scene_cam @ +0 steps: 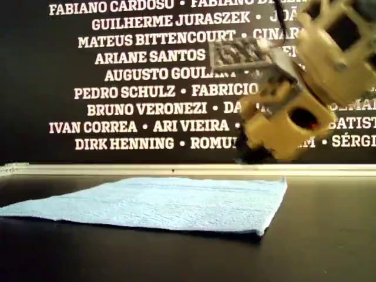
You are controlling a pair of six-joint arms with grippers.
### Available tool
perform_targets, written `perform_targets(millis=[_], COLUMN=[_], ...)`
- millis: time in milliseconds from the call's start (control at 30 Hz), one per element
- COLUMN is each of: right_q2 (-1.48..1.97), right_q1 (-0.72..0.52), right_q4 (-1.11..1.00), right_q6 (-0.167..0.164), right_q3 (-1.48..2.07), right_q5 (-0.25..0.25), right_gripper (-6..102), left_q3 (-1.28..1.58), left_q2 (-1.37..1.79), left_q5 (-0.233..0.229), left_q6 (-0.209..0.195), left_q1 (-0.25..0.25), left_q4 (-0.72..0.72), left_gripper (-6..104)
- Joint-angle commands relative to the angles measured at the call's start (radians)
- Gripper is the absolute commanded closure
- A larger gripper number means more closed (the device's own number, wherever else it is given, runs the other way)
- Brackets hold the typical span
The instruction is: Fold a cloth
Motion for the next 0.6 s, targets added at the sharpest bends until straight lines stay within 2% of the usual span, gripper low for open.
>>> perform_targets(millis=[0, 67, 200, 233, 300, 433, 567], right_q2=[0.106, 0.163, 0.196, 0.206, 0.213, 0.176, 0.118], right_q1=[0.011, 0.011, 0.006, 0.005, 0.008, 0.018, 0.025], right_q4=[-0.014, -0.014, -0.021, -0.025, -0.023, -0.023, -0.012], right_q6=[-0.006, -0.008, -0.008, 0.005, -0.006, 0.000, -0.006], right_q3=[0.037, 0.058, 0.041, 0.037, 0.034, 0.035, 0.031], right_q5=[-0.012, -0.012, -0.011, -0.011, -0.012, -0.012, -0.009], right_gripper=[57, 57, 57, 57, 57, 56, 43], left_q3=[-0.181, -0.213, -0.227, -0.227, -0.229, -0.230, -0.232], left_q2=[-0.193, -0.242, -0.250, -0.250, -0.252, -0.258, -0.268], left_q5=[-0.002, 0.014, 0.014, 0.014, 0.014, 0.014, 0.014], left_q6=[0.005, 0.005, 0.005, 0.005, 0.005, 0.006, 0.008], left_q1=[0.009, 0.008, 0.008, 0.008, 0.008, 0.008, 0.006], left_q4=[-0.023, -0.023, -0.023, -0.023, -0.025, -0.029, -0.077], left_gripper=[22, 22, 22, 22, 22, 21, 19])
